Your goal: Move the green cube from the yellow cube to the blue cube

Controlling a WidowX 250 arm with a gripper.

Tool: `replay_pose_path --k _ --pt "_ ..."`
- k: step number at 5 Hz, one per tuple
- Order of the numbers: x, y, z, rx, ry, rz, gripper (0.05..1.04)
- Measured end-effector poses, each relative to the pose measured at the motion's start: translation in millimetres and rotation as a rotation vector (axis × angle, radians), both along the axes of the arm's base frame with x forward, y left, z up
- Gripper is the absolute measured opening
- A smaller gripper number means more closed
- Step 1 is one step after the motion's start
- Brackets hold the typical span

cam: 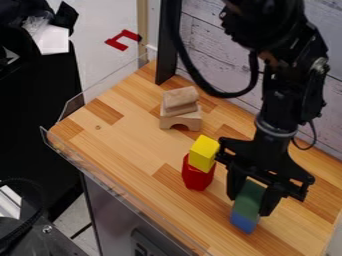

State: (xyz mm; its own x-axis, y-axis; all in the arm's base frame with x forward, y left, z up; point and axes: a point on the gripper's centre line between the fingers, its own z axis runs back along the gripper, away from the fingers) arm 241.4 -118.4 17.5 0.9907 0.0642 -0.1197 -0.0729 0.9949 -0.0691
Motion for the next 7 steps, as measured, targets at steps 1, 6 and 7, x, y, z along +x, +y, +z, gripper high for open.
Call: replay_pose_path --k 1,6,7 --pt "1.2 -0.4 -0.1 -0.003 -0.008 -0.004 0.557" --pt "3.2 -0.5 -3.0 0.007 0.004 -0.001 0.616" --pt "2.9 0.8 -8.2 0.023 0.017 -0.001 0.913"
